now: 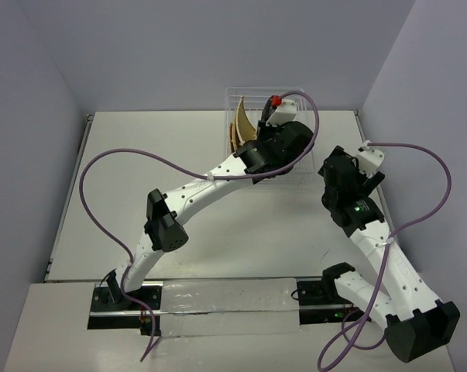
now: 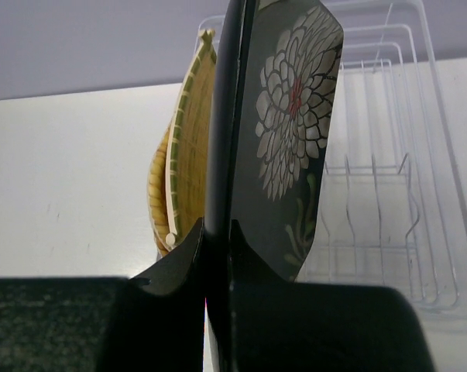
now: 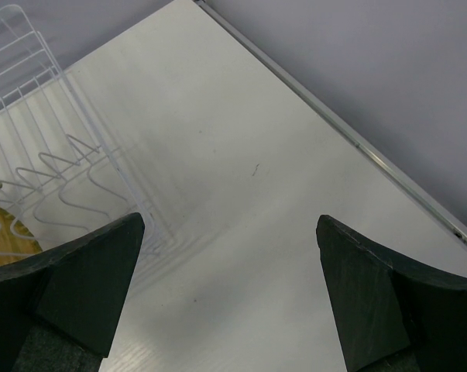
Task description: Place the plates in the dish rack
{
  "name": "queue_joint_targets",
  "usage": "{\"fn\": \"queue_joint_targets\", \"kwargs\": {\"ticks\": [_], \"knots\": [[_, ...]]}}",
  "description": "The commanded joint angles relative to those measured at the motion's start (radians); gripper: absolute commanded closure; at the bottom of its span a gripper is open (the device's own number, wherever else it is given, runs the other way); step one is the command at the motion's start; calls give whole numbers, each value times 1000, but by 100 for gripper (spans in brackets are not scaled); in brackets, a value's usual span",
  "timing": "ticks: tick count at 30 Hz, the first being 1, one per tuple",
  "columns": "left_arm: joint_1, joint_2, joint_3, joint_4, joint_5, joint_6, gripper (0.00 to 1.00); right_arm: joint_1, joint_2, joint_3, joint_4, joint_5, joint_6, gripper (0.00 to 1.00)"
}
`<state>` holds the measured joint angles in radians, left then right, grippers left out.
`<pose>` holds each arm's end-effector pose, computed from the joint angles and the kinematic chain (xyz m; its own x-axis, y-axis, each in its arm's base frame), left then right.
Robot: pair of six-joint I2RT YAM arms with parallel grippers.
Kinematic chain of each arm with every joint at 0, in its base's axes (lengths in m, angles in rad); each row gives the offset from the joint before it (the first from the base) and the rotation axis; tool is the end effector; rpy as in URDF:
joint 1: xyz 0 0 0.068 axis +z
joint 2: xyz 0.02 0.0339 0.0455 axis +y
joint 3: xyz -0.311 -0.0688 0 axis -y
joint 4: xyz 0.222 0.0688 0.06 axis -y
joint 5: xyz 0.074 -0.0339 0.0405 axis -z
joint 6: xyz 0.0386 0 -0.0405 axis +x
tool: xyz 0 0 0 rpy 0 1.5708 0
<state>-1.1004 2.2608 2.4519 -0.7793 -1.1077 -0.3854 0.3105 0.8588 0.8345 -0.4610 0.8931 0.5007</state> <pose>0.2576 -0.4304 0.4038 -0.2559 0.1328 -0.9575 -0.0382 0.9884 0.1473 0.1302 0.0102 0.3577 -0.1666 0.2626 -0.9504 0.6207 0.7768 0.1058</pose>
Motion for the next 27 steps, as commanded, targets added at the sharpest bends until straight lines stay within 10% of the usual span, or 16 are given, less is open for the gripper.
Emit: {"fn": "queue_joint_targets", "kwargs": {"ticks": [1, 27], "knots": [[-15, -17, 59, 225, -141, 82, 100, -10, 7, -8, 12, 18, 19, 0], [63, 18, 25, 68, 46, -108, 100, -25, 80, 2, 12, 3, 9, 0]]}}
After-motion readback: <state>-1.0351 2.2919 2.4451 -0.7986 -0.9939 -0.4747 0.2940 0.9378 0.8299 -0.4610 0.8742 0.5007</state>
